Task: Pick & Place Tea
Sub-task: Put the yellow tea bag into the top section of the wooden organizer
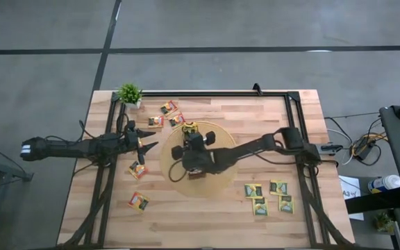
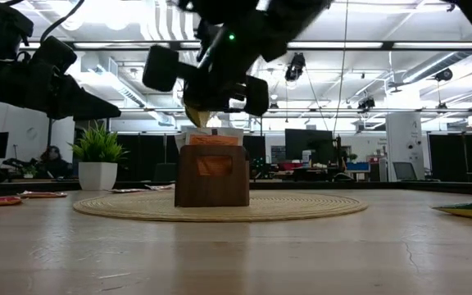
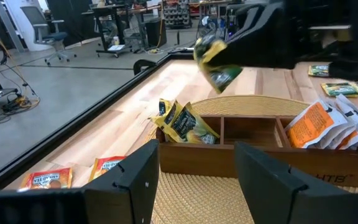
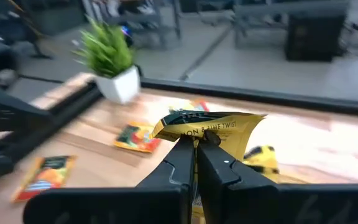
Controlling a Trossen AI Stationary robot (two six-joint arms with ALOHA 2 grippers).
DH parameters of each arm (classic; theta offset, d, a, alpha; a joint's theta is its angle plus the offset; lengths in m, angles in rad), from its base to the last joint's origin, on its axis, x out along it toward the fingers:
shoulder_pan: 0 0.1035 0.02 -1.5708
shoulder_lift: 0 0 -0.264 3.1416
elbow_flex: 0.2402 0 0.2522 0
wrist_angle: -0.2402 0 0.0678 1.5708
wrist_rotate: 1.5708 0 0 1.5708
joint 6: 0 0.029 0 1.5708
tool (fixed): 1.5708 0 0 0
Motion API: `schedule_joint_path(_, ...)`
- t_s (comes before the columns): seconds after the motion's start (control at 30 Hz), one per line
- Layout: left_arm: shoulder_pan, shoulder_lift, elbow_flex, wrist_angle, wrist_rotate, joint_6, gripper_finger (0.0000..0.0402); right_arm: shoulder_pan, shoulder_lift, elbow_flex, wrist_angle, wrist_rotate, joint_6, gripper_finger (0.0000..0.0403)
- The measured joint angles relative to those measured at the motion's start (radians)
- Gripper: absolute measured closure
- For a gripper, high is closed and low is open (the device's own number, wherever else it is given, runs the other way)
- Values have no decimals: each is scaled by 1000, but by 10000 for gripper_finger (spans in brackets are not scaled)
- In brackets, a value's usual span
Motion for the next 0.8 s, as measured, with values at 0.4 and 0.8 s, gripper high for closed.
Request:
schedule_joint_path(0.4, 0, 0, 0, 0, 0, 0, 199, -22, 92, 154, -415, 3, 337, 394)
schedule_joint_path(0.8, -1, 0, 0, 0, 0, 0, 199, -71, 118, 144, -415, -43, 303, 394)
